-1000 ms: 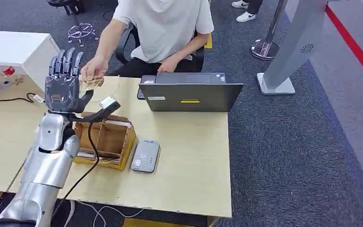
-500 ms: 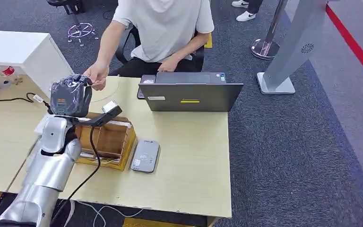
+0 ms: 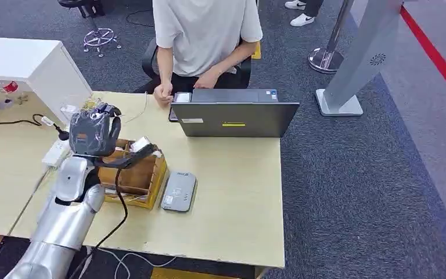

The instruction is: Pass the card to the sensor for recognition and then transmit it.

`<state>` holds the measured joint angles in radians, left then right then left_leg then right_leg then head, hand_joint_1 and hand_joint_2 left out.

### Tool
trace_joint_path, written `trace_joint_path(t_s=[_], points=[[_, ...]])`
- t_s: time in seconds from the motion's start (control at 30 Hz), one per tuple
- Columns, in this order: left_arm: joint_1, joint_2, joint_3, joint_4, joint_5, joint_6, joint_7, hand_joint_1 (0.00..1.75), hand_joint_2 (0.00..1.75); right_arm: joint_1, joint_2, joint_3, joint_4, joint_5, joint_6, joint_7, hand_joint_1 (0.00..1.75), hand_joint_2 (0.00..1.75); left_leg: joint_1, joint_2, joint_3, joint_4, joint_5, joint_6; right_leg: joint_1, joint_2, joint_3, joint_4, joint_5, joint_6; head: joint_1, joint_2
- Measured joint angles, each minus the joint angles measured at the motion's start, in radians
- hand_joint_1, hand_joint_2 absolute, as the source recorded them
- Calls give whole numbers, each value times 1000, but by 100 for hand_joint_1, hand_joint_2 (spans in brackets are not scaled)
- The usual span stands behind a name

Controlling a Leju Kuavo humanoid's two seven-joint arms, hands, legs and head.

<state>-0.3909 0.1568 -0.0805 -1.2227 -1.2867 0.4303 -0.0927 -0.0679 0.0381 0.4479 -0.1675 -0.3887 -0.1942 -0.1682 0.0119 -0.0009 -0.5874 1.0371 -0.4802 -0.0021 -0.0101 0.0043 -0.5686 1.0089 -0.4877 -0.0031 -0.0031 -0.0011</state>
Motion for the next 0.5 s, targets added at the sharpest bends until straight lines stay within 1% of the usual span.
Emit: trace_joint_path(t_s=[0.07,0.13,0.23,0.3,0.37,0.43,0.5], points=[[40,-16,-42,-63,-19,-12,-14,175,175,0,0,0,0,-7,0,-2,0,0,0,0,0,0,0,0,0,0,0,0,0,0,0,0],[72,-25,-92,-120,-36,-35,-14,175,175,0,0,0,0,-9,0,-5,0,0,-1,0,0,0,0,0,0,0,0,0,0,1,0,0],[101,-39,-163,-178,-57,-63,-14,175,175,0,1,0,0,-14,0,-16,0,0,-1,0,0,0,-1,1,-1,0,0,0,0,1,0,0],[112,-48,-206,-204,-64,-94,-7,175,175,1,2,0,0,-19,0,-21,0,0,-1,0,0,0,-1,1,-1,0,0,0,0,1,0,0],[117,-51,-250,-216,-61,-151,9,175,175,0,2,0,0,-25,0,-23,0,0,-1,0,0,0,0,1,-2,-1,0,0,0,1,0,0],[119,-54,-291,-216,-63,-198,38,175,175,0,2,-1,0,-30,-1,-24,0,0,-1,-1,0,0,0,1,-2,-1,0,0,0,0,0,0],[121,-55,-319,-215,-74,-216,61,175,175,1,2,-1,0,-35,-2,-24,0,0,0,0,0,0,0,0,-2,0,0,0,0,0,0,0]])
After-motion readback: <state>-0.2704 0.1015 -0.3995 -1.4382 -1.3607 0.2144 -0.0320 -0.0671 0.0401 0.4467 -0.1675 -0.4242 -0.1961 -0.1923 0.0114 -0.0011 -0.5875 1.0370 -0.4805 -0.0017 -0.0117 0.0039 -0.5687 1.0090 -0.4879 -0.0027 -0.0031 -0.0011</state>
